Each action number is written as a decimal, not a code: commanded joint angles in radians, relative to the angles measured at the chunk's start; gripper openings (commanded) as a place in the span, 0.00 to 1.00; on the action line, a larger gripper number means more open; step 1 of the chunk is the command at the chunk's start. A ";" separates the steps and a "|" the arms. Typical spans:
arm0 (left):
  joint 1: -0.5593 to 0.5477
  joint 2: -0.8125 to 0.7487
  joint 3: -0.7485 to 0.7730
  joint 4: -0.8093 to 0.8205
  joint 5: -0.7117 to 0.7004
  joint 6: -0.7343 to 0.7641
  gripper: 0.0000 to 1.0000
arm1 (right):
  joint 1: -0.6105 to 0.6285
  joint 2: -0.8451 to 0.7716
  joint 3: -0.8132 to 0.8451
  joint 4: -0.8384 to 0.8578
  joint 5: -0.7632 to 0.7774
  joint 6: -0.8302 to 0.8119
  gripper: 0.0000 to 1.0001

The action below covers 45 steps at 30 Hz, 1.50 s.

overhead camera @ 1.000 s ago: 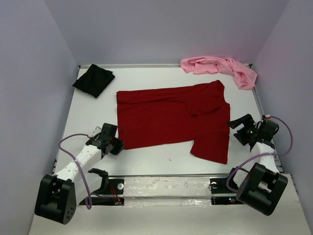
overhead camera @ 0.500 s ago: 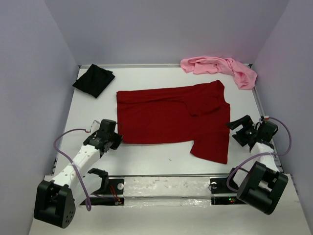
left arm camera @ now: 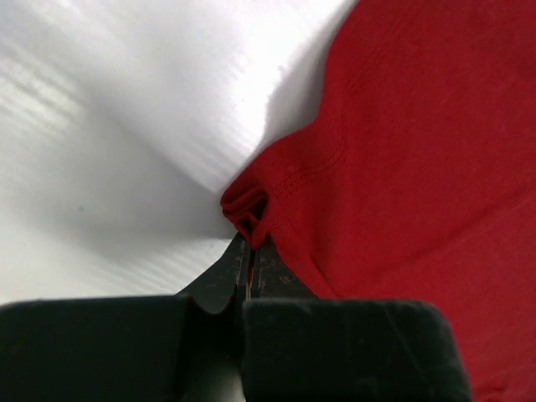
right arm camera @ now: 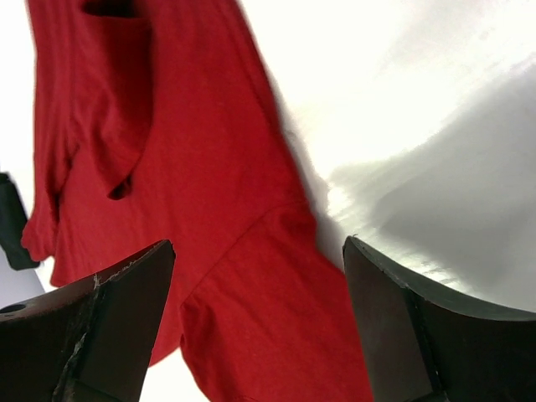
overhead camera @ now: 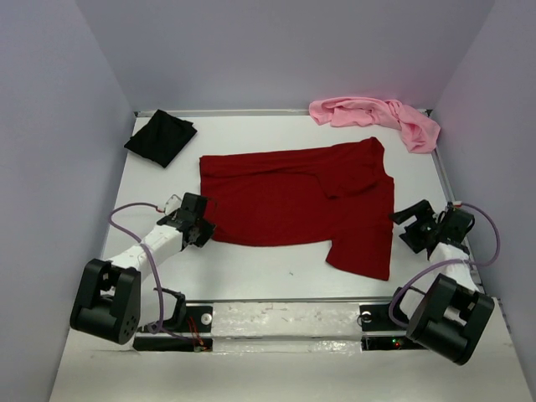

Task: Fold and stack the t-shirts
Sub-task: Fold the tshirt

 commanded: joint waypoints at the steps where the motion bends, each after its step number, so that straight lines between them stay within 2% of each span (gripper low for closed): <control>1: 0.003 0.031 0.057 0.036 -0.049 0.058 0.00 | -0.005 0.058 0.014 0.043 0.036 -0.003 0.87; 8: 0.028 0.043 0.056 0.088 0.008 0.100 0.00 | -0.005 0.117 0.009 0.122 0.009 0.002 0.86; 12: 0.043 0.040 0.051 0.111 0.037 0.115 0.00 | -0.005 0.171 0.021 0.137 -0.007 0.014 0.79; 17: 0.049 0.037 0.054 0.113 0.037 0.124 0.00 | -0.005 0.240 0.020 0.223 -0.044 0.045 0.75; 20: 0.052 0.040 0.062 0.107 0.031 0.133 0.00 | -0.005 0.277 0.023 0.240 -0.062 0.048 0.66; 23: 0.055 0.046 0.068 0.103 0.027 0.138 0.00 | -0.005 0.279 0.020 0.240 -0.070 0.051 0.64; 25: 0.058 0.052 0.071 0.103 0.024 0.141 0.00 | -0.005 0.273 0.011 0.229 -0.087 0.059 0.57; 36: 0.066 0.069 0.100 0.096 0.016 0.152 0.00 | 0.005 0.194 -0.032 0.139 -0.085 0.039 0.58; 39: 0.066 0.068 0.106 0.093 0.016 0.153 0.00 | 0.005 0.231 -0.020 0.125 -0.094 0.034 0.45; 40: 0.068 0.066 0.108 0.090 0.014 0.155 0.00 | 0.014 0.242 -0.018 0.131 -0.109 0.033 0.37; 41: 0.068 0.066 0.108 0.090 0.013 0.155 0.00 | 0.014 0.252 -0.018 0.134 -0.116 0.033 0.34; 42: 0.068 0.066 0.111 0.085 0.011 0.153 0.00 | 0.014 0.268 -0.018 0.134 -0.122 0.033 0.27; 43: 0.069 0.064 0.110 0.085 0.011 0.155 0.00 | 0.014 0.272 -0.020 0.134 -0.126 0.033 0.11; 45: 0.071 0.066 0.110 0.085 0.010 0.155 0.00 | 0.014 0.276 -0.023 0.163 -0.130 0.031 0.04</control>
